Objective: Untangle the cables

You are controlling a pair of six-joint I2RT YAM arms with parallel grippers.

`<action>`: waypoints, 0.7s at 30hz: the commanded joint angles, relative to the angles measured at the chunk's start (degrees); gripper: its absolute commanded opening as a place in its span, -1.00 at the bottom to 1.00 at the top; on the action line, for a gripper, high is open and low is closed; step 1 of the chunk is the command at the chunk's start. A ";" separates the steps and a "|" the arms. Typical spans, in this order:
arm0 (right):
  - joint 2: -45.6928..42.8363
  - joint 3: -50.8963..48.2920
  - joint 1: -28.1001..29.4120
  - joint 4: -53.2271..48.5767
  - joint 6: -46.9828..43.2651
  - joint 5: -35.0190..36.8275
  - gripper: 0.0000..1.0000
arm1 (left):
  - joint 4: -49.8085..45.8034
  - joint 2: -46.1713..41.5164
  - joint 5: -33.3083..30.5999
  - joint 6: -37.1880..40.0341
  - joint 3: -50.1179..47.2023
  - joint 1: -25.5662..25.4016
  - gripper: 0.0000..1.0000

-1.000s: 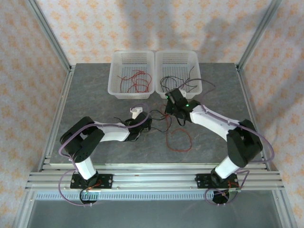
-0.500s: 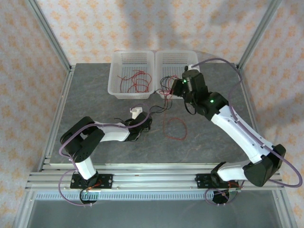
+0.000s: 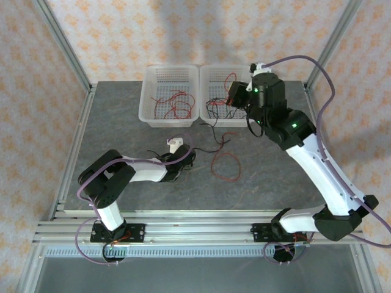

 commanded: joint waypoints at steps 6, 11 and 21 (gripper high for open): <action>-0.07 6.48 -0.22 -3.11 -2.54 1.07 -1.00 | 0.04 -0.97 -2.35 0.88 -2.45 0.64 0.13; -0.08 5.58 -0.22 -4.16 -2.54 -1.09 -1.00 | -1.07 -14.14 -6.98 9.12 -2.31 -2.47 0.26; 0.09 -2.23 -0.22 -4.76 -0.57 -6.92 -1.00 | -0.53 -35.23 2.05 30.88 1.42 -7.60 0.47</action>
